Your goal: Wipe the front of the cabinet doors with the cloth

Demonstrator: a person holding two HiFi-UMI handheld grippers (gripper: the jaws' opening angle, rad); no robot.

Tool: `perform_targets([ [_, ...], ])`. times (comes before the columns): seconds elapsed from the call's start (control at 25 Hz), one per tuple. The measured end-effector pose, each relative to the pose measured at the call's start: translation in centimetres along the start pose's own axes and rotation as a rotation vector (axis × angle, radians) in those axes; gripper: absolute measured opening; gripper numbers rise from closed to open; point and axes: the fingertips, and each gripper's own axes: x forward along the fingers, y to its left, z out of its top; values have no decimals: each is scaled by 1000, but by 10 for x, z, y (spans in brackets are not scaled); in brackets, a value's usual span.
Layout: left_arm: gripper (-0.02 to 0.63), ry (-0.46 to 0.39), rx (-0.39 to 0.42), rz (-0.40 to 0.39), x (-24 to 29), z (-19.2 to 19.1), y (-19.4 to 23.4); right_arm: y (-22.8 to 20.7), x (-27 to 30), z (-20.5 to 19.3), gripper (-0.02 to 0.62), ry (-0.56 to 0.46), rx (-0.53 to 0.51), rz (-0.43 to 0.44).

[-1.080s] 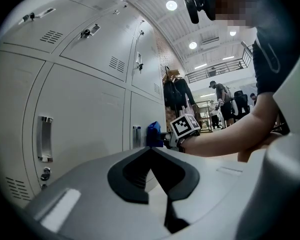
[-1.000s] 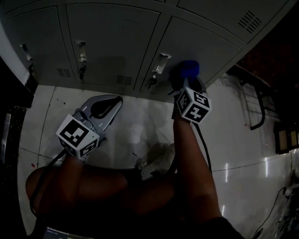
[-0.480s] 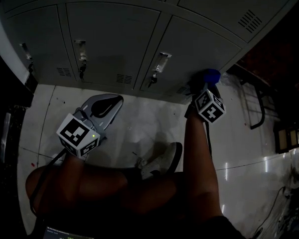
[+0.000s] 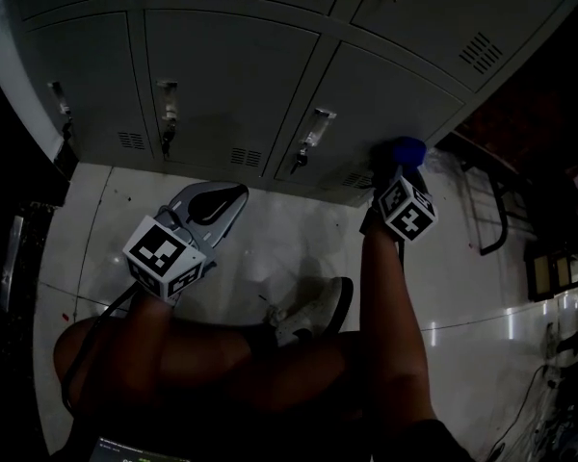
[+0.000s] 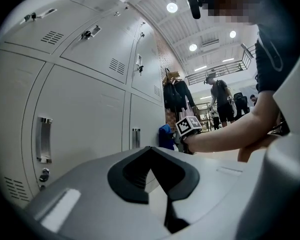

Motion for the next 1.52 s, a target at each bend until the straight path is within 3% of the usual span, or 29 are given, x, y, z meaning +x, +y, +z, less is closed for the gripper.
perform_targets([
  [0.12, 5, -5, 5, -3, -1, 2, 0, 31, -16, 2, 69, -22, -33, 62],
  [0.36, 5, 7, 26, -5, -2, -1, -3, 107, -29, -36, 69, 33, -112, 229],
  [0.72, 5, -7, 10, 13, 0, 3, 4, 161, -15, -71, 69, 56, -75, 382],
  [0.92, 5, -1, 8, 25, -1, 2, 8, 195, -15, -73, 69, 26, -134, 468],
  [1.16, 5, 0, 7, 21, -1, 0, 8, 195, -7, -74, 69, 16, -130, 482],
  [1.52, 5, 15, 10, 16, -2, -3, 5, 140, 4, -74, 69, 48, -44, 363],
])
